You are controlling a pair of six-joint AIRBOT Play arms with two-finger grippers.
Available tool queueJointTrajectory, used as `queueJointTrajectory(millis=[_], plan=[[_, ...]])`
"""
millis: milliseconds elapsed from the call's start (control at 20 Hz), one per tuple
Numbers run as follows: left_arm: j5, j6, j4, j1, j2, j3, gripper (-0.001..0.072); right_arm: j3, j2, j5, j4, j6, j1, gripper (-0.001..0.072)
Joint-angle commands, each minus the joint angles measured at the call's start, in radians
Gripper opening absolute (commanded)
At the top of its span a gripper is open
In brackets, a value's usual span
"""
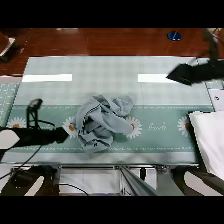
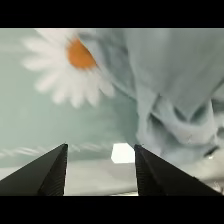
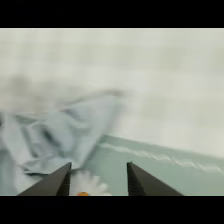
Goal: Fold the shirts.
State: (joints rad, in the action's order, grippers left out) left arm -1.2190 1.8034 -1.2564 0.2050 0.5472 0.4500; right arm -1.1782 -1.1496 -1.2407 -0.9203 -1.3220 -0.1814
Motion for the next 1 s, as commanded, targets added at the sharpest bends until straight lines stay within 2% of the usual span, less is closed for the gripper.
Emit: queueJointTrajectory(millis=[0, 100, 200, 400, 500, 550, 600, 650, 950], plan=[[0.191, -0.137, 0.404, -0.024, 0.0, -0.207, 0.0507, 0.317, 0.142, 0.098, 0.007, -0.019, -0.233, 0.0406], [0.323, -0.244, 0.547, -0.024, 0.006, -0.272, 0.0507, 0.441, 0.132, 0.143, 0.063, 0.004, -0.218, 0.0406], [0.389, -0.266, 0.55, -0.024, 0.036, -0.283, 0.0507, 0.48, 0.09, 0.168, 0.092, 0.017, -0.162, 0.0406], [0.442, -0.309, 0.552, -0.023, 0.157, -0.278, 0.0506, 0.479, -0.042, 0.245, 0.169, 0.025, 0.01, 0.0406], [0.441, -0.366, 0.586, -0.002, 0.225, -0.278, 0.05, 0.465, -0.119, 0.282, 0.214, 0.025, 0.085, 0.0406], [0.441, -0.401, 0.607, 0.015, 0.253, -0.278, 0.0403, 0.443, -0.158, 0.285, 0.229, 0.025, 0.119, 0.0406], [0.441, -0.421, 0.616, 0.026, 0.274, -0.278, 0.0162, 0.417, -0.194, 0.284, 0.234, 0.025, 0.149, 0.0406], [0.441, -0.439, 0.622, 0.033, 0.284, -0.278, 0.0019, 0.386, -0.229, 0.284, 0.234, 0.025, 0.18, 0.0406], [0.425, -0.442, 0.622, 0.032, 0.281, -0.278, 0.0018, 0.196, -0.439, 0.212, 0.231, -0.008, 0.284, 0.0406]])
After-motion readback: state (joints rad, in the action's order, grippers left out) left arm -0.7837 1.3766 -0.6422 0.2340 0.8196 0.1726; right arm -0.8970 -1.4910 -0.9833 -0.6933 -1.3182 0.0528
